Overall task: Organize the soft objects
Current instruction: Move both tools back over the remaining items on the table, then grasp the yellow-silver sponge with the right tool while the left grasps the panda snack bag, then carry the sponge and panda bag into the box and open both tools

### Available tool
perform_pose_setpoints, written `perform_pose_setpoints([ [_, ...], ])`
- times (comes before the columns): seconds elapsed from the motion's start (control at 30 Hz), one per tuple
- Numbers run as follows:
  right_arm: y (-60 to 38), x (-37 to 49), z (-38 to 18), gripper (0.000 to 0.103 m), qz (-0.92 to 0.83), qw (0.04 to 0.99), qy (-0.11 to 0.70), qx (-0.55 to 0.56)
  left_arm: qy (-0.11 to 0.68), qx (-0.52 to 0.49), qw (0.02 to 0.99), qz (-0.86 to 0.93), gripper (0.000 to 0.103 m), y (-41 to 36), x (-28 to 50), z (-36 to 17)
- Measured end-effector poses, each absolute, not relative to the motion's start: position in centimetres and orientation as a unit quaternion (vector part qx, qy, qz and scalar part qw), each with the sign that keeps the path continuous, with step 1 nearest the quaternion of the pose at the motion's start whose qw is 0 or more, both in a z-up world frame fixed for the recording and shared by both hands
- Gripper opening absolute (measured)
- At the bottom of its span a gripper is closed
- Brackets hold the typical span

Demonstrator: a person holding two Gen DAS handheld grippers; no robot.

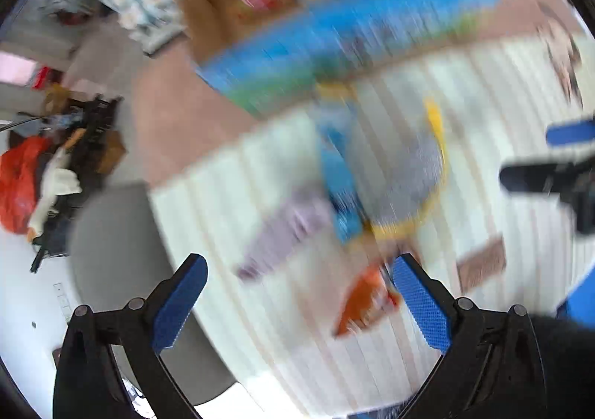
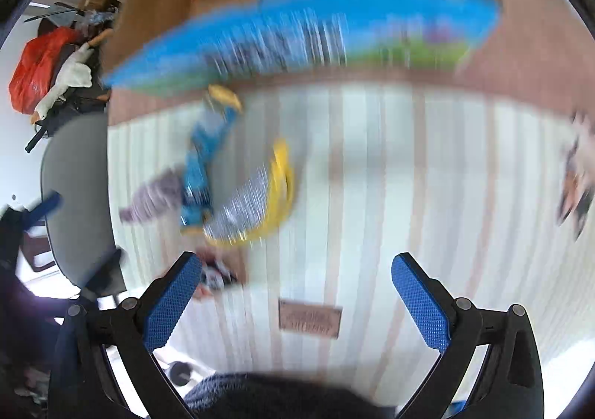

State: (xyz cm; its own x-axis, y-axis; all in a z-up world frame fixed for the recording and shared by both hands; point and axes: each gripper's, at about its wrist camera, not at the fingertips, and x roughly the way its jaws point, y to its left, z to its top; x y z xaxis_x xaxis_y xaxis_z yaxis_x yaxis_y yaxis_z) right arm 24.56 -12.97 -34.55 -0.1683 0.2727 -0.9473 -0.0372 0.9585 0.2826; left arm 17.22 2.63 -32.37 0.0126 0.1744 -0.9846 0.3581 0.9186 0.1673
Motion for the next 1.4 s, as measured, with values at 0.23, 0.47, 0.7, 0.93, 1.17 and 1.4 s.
perform_pose_setpoints([
  [0.23, -14.3, 22.0, -36.4, 0.103, 0.083, 0.639, 0.762, 0.068, 0.742, 0.202, 0.631, -0.103, 0.094, 0.1, 13.9, -40.5],
  [0.47, -12.1, 23.1, -37.5, 0.103, 0.087, 0.636, 0.761, 0.098, 0.794, 0.026, 0.608, -0.022, 0.053, 4.9, 13.3, -43.2],
  [0.7, -7.2, 25.4, -42.2, 0.094, 0.081, 0.61, 0.778, 0.125, 0.795, -0.136, 0.588, 0.056, 0.052, 10.7, 11.5, -44.4],
  [0.93, -3.1, 24.7, -42.6, 0.062, 0.137, 0.595, 0.79, -0.065, 0.79, -0.123, 0.598, 0.057, 0.052, 10.2, 11.9, -44.1],
  [1.17, -5.3, 22.1, -43.0, 0.078, 0.164, 0.544, 0.804, -0.177, 0.79, -0.112, 0.601, 0.047, 0.052, 9.2, 13.0, -43.6],
  [1.4, -8.1, 21.8, -42.5, 0.081, 0.097, 0.577, 0.809, -0.053, 0.787, -0.104, 0.607, 0.034, 0.037, 11.1, 14.5, -41.7],
])
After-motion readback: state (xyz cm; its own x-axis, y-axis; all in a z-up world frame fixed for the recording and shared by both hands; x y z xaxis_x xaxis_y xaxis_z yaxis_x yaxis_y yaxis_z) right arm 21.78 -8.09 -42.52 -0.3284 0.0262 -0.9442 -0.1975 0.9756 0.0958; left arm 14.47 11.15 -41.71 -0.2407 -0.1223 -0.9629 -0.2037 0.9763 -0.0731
